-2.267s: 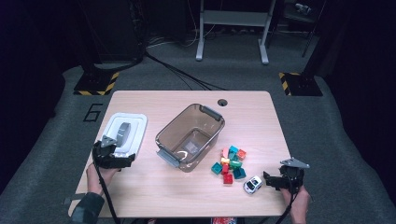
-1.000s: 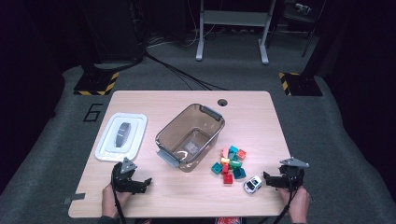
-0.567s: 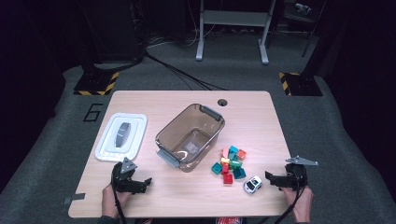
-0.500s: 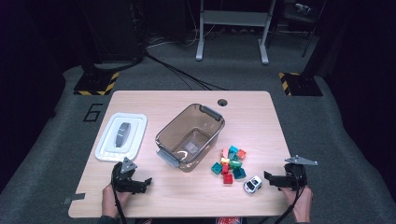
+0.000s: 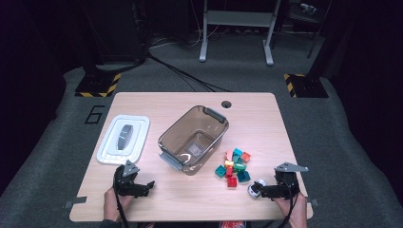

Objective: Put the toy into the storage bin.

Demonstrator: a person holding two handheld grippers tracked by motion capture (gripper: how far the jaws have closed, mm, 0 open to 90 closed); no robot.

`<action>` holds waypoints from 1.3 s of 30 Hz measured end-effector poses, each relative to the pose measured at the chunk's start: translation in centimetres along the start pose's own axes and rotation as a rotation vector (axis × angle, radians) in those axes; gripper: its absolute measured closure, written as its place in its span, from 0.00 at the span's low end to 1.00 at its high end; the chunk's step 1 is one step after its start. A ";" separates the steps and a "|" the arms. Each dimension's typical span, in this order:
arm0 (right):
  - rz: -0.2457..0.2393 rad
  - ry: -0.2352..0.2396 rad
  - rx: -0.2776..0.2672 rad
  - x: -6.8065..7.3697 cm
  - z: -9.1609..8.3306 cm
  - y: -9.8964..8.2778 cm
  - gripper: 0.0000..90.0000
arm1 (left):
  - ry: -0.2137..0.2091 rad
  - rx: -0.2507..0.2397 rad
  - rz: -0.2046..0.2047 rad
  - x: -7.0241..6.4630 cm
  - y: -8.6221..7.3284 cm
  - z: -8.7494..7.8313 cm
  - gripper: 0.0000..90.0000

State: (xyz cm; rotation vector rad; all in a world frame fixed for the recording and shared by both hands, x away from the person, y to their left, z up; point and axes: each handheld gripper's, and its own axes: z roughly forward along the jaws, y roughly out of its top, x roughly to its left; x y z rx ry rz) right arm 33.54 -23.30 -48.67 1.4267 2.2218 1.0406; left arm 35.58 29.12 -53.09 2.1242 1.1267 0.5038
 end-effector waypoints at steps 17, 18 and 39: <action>-0.078 0.017 0.089 1.8 2.2 -1.4 0.00 | -0.006 -0.009 -0.003 0.0 0.0 0.0 0.03; -0.078 0.017 0.089 1.8 2.2 -1.4 0.00 | -0.006 -0.009 -0.003 0.0 0.0 0.0 0.03; -0.135 -0.042 0.124 2.5 2.5 -1.8 0.27 | -0.006 -0.009 -0.003 0.0 0.0 0.0 0.03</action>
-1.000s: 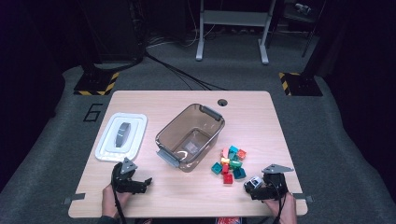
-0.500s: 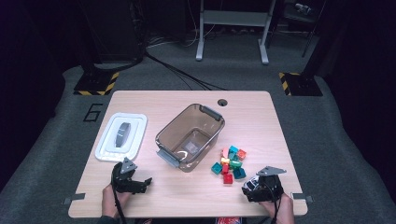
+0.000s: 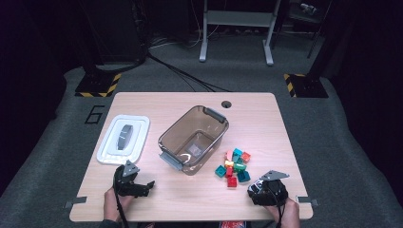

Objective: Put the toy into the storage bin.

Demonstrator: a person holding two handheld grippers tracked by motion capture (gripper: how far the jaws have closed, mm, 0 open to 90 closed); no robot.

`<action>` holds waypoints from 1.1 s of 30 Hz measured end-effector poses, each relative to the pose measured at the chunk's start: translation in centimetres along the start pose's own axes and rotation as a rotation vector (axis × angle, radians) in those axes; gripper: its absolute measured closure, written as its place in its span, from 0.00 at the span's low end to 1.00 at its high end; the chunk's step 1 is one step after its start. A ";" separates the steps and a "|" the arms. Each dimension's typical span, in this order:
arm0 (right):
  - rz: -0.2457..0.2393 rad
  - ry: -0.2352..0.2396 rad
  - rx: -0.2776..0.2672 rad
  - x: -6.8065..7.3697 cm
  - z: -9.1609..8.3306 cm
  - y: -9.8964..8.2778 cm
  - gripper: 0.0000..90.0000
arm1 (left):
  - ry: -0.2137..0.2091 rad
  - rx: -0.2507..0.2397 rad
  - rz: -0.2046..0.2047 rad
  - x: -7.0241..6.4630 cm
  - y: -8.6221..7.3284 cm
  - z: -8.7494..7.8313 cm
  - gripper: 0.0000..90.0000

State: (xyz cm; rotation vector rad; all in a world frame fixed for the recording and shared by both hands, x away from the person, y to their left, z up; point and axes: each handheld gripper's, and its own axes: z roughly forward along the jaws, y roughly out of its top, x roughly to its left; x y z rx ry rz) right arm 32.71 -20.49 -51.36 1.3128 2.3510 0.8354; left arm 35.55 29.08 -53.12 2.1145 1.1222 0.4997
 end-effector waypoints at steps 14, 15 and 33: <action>0.003 0.001 -0.022 -0.3 -0.3 0.0 0.28 | 0.000 0.000 0.001 0.0 0.0 0.0 0.03; 0.010 0.006 -0.023 -0.3 -0.4 0.0 0.28 | 0.000 0.001 0.001 0.0 0.0 0.0 0.03; 0.005 0.000 -0.075 -0.8 -2.0 2.1 0.28 | 0.000 0.001 0.001 0.0 0.0 0.0 0.03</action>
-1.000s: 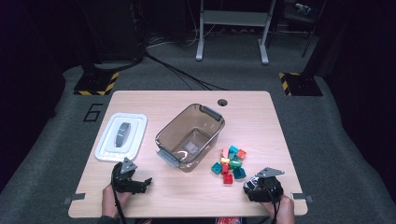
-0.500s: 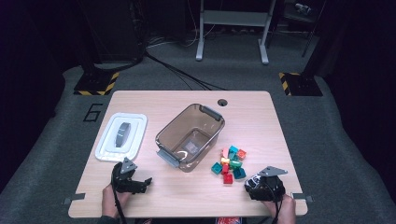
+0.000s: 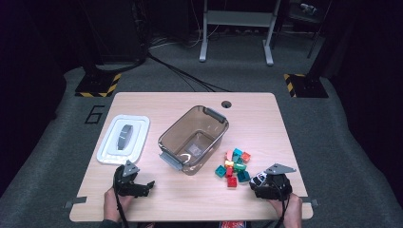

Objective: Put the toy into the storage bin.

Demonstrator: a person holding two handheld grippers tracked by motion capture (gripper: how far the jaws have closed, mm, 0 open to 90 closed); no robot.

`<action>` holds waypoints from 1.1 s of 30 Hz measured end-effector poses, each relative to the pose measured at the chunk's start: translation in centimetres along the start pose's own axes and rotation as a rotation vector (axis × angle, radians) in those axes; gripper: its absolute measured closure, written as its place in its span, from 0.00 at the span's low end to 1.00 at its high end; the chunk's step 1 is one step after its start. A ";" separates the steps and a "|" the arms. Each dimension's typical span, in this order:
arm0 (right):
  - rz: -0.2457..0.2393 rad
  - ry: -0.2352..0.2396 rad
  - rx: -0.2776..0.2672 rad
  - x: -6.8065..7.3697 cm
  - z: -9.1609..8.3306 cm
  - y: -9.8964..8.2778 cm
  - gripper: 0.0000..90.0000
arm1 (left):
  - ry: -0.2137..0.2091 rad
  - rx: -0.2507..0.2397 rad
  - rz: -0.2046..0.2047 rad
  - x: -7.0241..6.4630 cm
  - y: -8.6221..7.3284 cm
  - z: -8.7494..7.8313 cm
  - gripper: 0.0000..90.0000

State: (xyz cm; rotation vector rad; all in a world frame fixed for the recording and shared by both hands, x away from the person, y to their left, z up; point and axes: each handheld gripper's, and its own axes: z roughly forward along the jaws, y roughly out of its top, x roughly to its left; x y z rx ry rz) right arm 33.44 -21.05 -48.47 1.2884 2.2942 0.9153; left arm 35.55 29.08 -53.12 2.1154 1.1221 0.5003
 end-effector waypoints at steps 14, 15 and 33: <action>-0.018 0.005 -0.029 -0.1 -0.4 2.3 0.28 | 0.000 0.000 0.000 0.0 0.0 0.0 0.03; -0.015 0.008 -0.034 -0.1 -0.4 2.6 0.28 | 0.000 0.000 -0.001 0.0 0.0 0.0 0.03; -0.057 0.045 -0.056 0.3 0.3 7.0 0.28 | 0.000 0.000 -0.001 0.0 0.0 0.0 0.03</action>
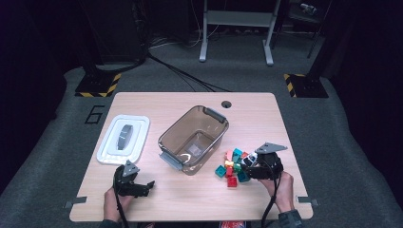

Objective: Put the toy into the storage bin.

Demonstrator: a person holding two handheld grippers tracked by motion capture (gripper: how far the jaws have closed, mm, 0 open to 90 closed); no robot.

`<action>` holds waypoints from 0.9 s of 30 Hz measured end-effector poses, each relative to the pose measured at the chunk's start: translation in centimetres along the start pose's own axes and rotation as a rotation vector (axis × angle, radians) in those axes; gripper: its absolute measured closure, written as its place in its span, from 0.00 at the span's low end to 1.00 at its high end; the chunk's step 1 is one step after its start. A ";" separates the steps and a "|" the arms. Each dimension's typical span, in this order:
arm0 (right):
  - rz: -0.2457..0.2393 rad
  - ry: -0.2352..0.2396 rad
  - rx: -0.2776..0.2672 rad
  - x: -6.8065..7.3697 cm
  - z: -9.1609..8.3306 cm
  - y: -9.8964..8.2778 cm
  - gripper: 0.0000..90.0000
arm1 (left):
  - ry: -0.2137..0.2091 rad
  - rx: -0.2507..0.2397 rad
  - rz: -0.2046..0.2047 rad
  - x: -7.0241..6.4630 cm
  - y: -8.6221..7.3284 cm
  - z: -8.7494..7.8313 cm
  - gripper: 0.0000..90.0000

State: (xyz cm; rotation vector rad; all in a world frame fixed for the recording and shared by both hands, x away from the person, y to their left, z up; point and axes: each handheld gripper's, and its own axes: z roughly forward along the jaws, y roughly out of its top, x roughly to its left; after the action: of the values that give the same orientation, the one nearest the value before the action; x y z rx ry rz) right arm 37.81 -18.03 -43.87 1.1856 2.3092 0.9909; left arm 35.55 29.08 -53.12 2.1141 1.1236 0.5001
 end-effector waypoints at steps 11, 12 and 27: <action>-0.031 0.005 -0.012 0.3 0.6 2.7 0.28 | 0.000 -0.001 0.000 0.0 0.0 0.0 0.03; -0.031 0.005 -0.012 0.3 0.6 2.7 0.28 | 0.000 -0.001 0.000 0.0 0.0 0.0 0.03; -0.047 0.013 -0.027 -0.1 1.0 5.0 0.28 | 0.001 0.000 -0.001 0.0 0.0 0.0 0.03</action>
State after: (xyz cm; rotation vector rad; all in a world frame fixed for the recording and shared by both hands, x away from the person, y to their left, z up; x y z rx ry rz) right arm 41.28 -15.67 -40.92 1.1123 2.3153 1.0120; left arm 35.53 29.07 -53.12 2.1133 1.1246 0.5014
